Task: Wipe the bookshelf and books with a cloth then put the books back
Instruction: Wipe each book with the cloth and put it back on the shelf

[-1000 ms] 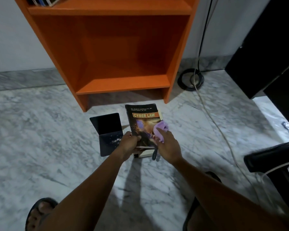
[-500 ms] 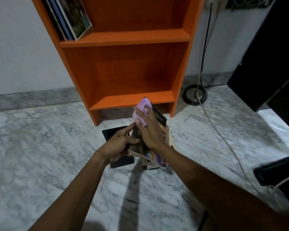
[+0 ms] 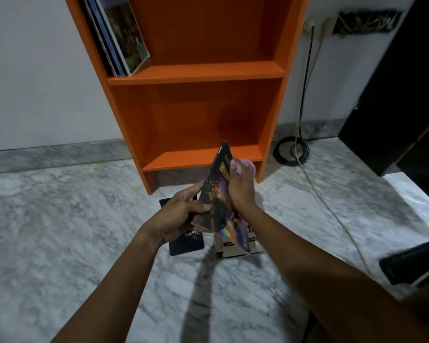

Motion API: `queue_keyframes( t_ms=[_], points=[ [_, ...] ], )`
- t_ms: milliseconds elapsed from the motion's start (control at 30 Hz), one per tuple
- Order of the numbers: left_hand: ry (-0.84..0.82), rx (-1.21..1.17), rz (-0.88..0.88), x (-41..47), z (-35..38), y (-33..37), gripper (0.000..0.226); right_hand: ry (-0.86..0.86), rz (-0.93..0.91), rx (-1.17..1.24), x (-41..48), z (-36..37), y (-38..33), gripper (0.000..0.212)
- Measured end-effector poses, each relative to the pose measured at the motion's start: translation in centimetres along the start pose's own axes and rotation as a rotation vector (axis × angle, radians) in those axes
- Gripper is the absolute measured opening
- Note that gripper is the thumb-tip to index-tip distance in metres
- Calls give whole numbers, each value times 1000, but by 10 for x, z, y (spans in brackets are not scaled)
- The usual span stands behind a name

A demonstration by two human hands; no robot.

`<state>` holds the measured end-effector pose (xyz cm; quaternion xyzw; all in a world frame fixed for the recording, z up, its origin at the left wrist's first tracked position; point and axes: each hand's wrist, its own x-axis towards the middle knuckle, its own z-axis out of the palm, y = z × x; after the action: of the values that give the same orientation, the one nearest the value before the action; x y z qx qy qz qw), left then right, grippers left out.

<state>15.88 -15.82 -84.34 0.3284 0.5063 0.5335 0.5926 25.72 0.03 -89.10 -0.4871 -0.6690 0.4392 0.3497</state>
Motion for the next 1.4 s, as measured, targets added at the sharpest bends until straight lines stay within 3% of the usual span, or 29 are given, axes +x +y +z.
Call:
queue_keyframes(
  t_ms=[100, 167, 233, 333, 467, 567, 633, 700, 733, 833, 933, 967, 1033, 1100, 1133, 1200, 1267, 1400],
  points=[
    [69, -40, 2, 5, 0, -3, 59, -229, -170, 85, -32, 3, -24, 41],
    [114, -93, 13, 5, 1, -3, 55, -378, -311, -12, -51, 4, -19, 41],
    [147, -102, 37, 4, -2, -3, 49, -421, -470, -152, -63, 3, -8, 42],
    [193, -134, 65, 4, -8, -1, 52, -388, -459, -65, -78, -4, 8, 42],
    [266, -234, 103, 5, -16, 2, 58, -264, -281, 74, -77, -22, 34, 36],
    [264, -360, 126, 5, -15, 11, 55, -159, 132, 547, -55, -33, 36, 32],
    [230, -428, 132, 5, -14, 16, 53, -245, 425, 925, -40, -40, 23, 53],
    [188, -379, 128, 6, -11, 21, 52, -364, 437, 1037, -28, -51, 8, 73],
    [188, -332, 119, 7, -11, 22, 51, -370, 407, 1011, -24, -55, -2, 67],
    [332, -94, 88, 14, -3, 28, 47, -368, 304, 773, -13, -60, -32, 21],
    [624, 375, 145, 22, 5, 34, 66, -275, 65, 364, -13, -61, -50, 12],
    [630, 360, 185, 25, 11, 36, 75, -229, -78, 226, -21, -59, -54, 14],
    [497, 106, 188, 30, 23, 46, 88, -166, -441, -32, -38, -48, -57, 29],
    [398, -211, 151, 29, 29, 55, 85, -239, -673, -269, -60, -32, -50, 56],
    [406, -299, 145, 26, 28, 57, 73, -313, -684, -353, -68, -26, -47, 71],
    [427, -372, 127, 20, 22, 53, 73, -484, -646, -376, -80, -19, -46, 87],
    [347, -396, 151, 18, 11, 46, 73, -592, -598, -230, -83, -15, -54, 76],
    [148, -461, 150, 12, 25, 37, 60, -326, -539, -91, -54, -13, -72, 61]
  ],
)
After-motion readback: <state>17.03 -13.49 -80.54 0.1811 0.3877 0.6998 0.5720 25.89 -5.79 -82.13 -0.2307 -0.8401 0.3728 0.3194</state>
